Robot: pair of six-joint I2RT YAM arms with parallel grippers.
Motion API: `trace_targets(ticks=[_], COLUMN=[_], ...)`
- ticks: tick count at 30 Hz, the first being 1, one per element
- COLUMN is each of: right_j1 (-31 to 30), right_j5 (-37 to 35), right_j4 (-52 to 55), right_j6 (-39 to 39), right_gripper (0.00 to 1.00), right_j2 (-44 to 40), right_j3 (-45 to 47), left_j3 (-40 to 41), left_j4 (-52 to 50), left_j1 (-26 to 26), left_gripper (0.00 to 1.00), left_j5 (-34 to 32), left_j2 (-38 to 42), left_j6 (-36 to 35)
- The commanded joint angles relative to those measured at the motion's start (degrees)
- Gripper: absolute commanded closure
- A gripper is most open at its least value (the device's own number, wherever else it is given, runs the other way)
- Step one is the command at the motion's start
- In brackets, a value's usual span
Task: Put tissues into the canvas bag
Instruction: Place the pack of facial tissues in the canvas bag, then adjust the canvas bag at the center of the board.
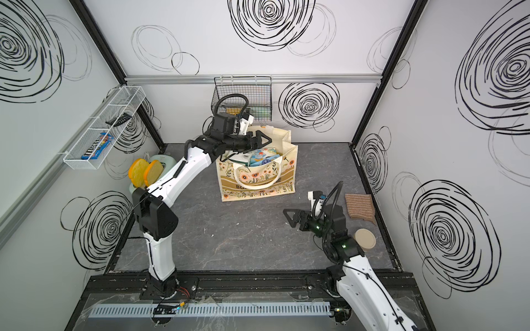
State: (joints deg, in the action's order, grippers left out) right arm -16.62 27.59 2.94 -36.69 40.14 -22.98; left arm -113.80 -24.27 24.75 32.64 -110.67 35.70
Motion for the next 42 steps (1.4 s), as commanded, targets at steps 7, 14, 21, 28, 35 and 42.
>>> trace_targets(ticks=[7,14,21,28,35,42], right_j1=[0.3,5.3,6.5,7.0,8.7,8.8], right_j5=[-11.1,-11.9,-7.9,-2.4,3.0,3.0], right_j4=[5.7,8.7,13.2,12.2,7.1,5.7], right_j6=[15.0,21.4,26.1,25.4,22.4,21.4], right_gripper=[0.02,0.41,0.52,0.52,0.57,0.73], right_j2=[21.3,33.4,40.7,44.8,44.0,42.3], right_j3=[-28.6,-46.4,-56.6,-58.3,-54.5,-52.3], left_j3=[30.4,45.8,55.4,61.5,65.5,65.7], left_j4=[22.8,21.0,22.8,30.2,32.3,32.7], left_j1=[-18.6,-21.7,-24.2,-26.4,-28.5,-28.5], left_gripper=[0.10,0.10,0.10,0.10,0.10,0.10], left_j5=[9.1,-1.7,-2.0,1.2,2.5,3.4], left_j2=[32.7,48.5,51.6,49.9,49.7,49.2], left_j6=[13.5,7.7,5.2,7.2,6.7,7.0])
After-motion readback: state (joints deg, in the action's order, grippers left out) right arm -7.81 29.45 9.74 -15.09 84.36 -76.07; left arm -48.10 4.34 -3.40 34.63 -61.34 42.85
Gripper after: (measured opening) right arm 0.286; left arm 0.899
